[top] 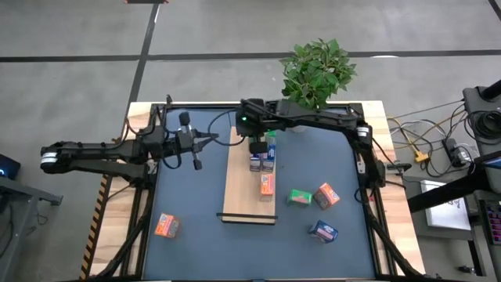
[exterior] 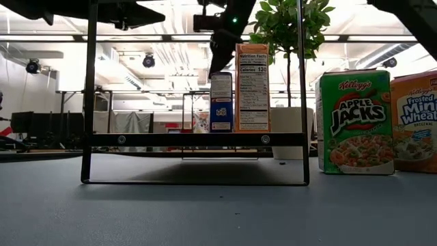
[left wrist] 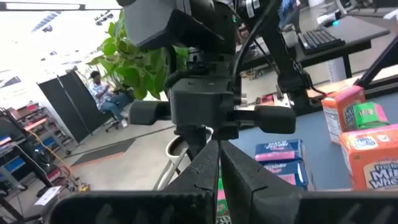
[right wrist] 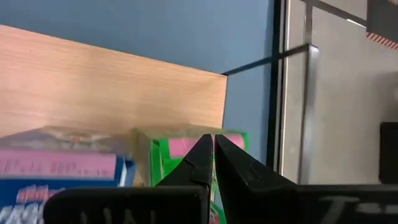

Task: Stack cereal on shelf
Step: Put the left green cereal box on the shelf aligned with the other green cereal box

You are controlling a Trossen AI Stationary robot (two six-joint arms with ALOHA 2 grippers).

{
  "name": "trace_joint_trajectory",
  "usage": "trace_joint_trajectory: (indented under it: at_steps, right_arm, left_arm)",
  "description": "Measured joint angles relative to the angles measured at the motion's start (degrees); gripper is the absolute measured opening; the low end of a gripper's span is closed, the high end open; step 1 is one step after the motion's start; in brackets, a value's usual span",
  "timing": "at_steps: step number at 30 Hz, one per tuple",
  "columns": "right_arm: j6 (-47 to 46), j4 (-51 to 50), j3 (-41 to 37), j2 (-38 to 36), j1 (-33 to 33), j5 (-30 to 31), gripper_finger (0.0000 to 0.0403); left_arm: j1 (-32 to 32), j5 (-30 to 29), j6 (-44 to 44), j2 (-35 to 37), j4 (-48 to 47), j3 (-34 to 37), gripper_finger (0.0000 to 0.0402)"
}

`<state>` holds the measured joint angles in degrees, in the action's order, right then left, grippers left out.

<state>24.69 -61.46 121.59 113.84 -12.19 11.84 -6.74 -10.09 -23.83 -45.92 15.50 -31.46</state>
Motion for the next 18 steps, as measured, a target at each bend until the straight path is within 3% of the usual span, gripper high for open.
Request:
trace_joint_trajectory:
  at_steps: [18]
  right_arm:
    - [-2.6,0.4,-0.4,1.6,-2.8,0.6,0.0009]
  left_arm:
    - [0.0,0.0,0.0,-0.5,-0.2,0.0,0.0]
